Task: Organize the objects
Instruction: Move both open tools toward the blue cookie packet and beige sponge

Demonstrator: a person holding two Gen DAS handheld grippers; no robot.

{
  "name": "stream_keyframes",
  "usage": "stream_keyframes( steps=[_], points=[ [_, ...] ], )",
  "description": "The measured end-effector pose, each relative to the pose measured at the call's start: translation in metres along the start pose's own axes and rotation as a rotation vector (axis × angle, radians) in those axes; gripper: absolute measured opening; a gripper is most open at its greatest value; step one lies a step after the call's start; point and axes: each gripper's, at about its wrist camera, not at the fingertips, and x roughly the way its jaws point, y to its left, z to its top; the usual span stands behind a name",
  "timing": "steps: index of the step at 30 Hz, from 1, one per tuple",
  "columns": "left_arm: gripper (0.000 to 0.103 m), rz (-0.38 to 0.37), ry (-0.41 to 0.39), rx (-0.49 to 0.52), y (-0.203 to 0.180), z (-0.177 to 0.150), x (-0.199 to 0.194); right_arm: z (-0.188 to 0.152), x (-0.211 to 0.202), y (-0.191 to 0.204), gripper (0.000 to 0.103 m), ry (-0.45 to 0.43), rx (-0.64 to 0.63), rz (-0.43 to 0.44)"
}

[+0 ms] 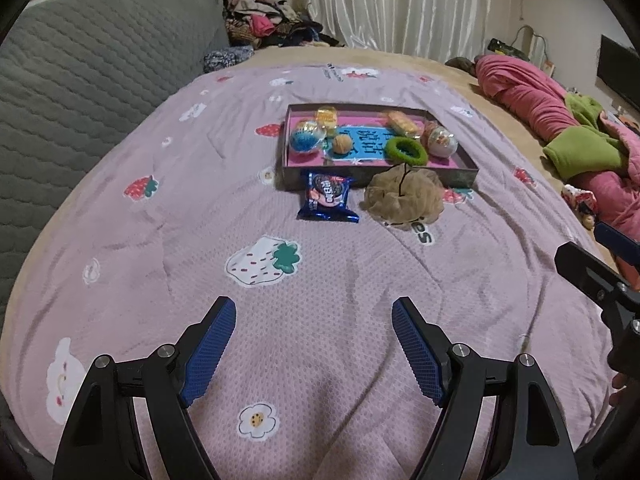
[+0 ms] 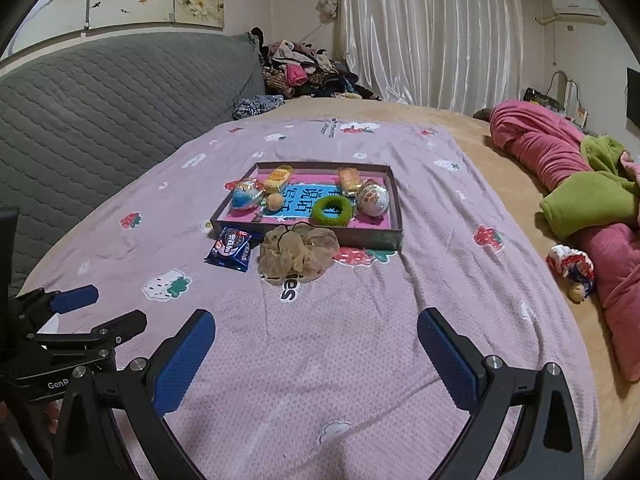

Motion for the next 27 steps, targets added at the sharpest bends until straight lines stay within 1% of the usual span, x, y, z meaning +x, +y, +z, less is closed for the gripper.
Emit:
stream_keyframes(
  steps=[6,16,23,27],
  points=[
    [0.081,-0.010,0.038,0.004,-0.001,-0.003,0.019,-0.005,0.017,-0.004,0.102,0.021,0.009,0.006],
    [0.081,-0.022,0.045,0.006,-0.005,-0.002,0.030,-0.011,0.036,-0.008,0.102,0.064,0.012,0.011],
    [0.081,-0.022,0.062,0.001,-0.005,0.002,0.043,-0.008,0.049,-0.008,0.102,0.080,0.009,0.024],
    [0.081,-0.013,0.053,0.001,-0.007,0.011,0.052,-0.003,0.058,-0.007,0.102,0.079,0.001,0.023]
  ],
)
